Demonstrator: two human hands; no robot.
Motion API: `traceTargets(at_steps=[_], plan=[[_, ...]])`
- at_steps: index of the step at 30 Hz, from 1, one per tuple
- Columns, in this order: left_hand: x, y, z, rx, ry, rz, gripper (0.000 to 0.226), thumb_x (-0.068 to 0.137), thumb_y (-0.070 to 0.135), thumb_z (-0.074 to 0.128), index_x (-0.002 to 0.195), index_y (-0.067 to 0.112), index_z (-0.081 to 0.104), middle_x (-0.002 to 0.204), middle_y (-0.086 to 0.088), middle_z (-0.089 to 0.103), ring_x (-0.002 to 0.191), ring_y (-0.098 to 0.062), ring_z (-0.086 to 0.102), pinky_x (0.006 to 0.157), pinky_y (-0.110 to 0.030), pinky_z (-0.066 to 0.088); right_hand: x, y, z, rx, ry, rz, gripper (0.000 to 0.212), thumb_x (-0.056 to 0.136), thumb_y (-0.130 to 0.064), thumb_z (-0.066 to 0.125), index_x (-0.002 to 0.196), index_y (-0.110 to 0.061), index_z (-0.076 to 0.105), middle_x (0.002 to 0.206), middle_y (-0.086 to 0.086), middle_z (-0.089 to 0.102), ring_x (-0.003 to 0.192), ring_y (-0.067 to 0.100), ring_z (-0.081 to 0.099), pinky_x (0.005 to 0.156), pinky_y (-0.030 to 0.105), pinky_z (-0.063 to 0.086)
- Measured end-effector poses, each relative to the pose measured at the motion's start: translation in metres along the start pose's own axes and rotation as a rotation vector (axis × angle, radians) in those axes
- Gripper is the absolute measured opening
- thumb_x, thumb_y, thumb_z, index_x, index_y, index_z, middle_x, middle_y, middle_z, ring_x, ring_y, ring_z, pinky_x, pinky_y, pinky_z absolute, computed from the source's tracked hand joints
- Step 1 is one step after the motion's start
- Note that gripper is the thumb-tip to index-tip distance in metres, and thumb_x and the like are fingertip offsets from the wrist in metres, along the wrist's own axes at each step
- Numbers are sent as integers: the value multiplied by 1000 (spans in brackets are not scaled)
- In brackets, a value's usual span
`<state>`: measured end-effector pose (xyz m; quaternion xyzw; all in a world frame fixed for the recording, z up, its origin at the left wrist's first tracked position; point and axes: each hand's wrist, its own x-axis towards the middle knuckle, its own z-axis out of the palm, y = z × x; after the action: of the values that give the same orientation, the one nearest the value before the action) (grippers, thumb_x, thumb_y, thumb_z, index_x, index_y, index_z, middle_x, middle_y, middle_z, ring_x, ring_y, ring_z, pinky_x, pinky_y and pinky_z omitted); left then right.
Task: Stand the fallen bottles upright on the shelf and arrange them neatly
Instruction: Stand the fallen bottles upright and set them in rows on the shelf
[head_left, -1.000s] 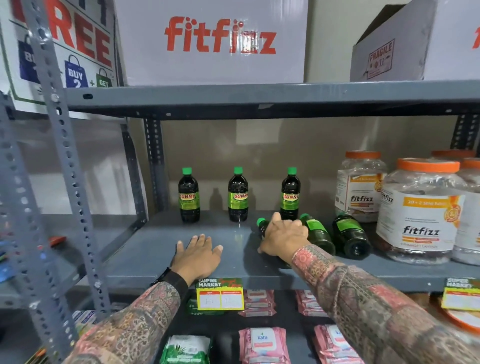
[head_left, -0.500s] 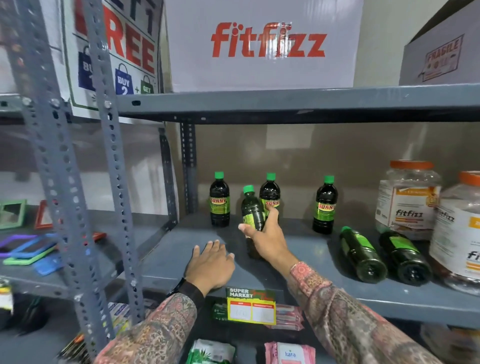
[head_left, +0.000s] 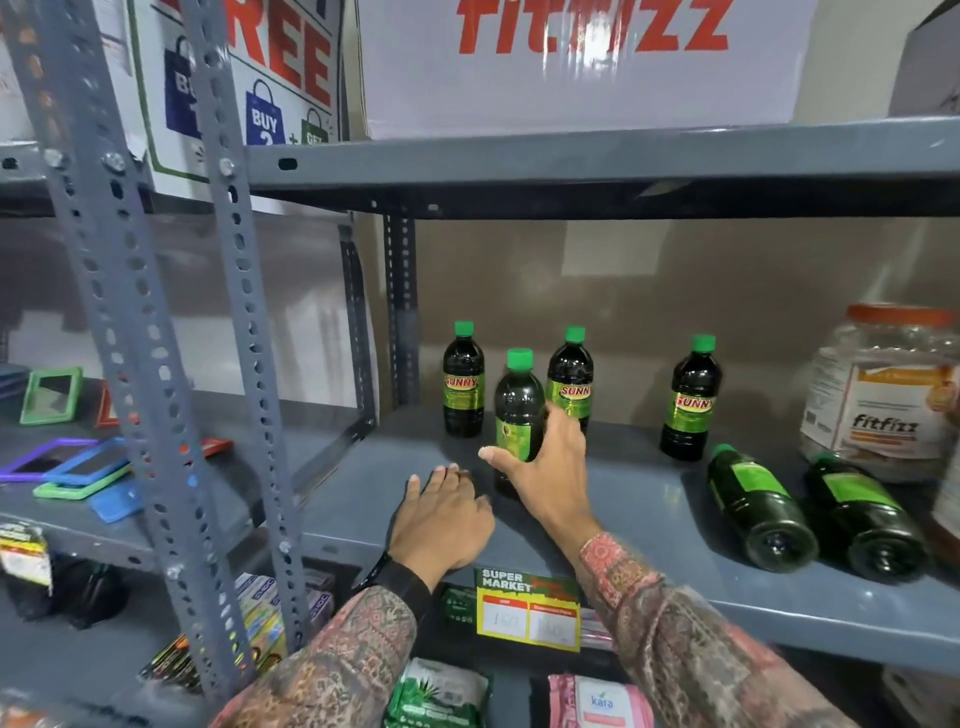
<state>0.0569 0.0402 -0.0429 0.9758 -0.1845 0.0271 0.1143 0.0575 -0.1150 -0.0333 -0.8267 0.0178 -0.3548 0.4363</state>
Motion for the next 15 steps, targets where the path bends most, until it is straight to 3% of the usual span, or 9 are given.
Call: traceTargets(at_steps=[2,6,10,13,15], plan=[[0,0,1,1,-2,-2,68,107,42,19,166,7,19,177,-7,13,163,-21,8,131,-51,2,1,1,-1,10,8,-10,84,70,-48,88,139,-24,46,125,-7,55,117,10,50,96,30,43],[2,-1,2,4,-13,-9,69,107,43,18,167,9,14,177,-5,9,164,-20,6,131,-49,0,1,6,-2,109,-70,22,79,82,-29,82,146,-30,37,112,-25,59,97,-18,59,82,18,43],[5,-2,6,15,7,-12,69,107,44,18,166,10,19,177,-6,13,163,-20,8,131,-50,0,2,3,0,71,4,9,85,71,-43,90,140,-22,45,126,-8,57,113,6,56,96,29,45],[7,-4,8,23,-11,-22,70,107,46,16,167,11,12,178,-3,8,164,-19,4,131,-47,-2,3,4,0,80,15,42,72,74,-37,91,128,-29,44,115,-9,63,95,4,63,85,32,51],[9,-5,10,27,-8,-23,70,106,47,15,167,12,10,178,-3,7,164,-19,4,130,-47,-2,4,8,2,108,-24,54,66,82,-27,86,132,-28,43,109,-14,64,94,4,65,89,38,55]])
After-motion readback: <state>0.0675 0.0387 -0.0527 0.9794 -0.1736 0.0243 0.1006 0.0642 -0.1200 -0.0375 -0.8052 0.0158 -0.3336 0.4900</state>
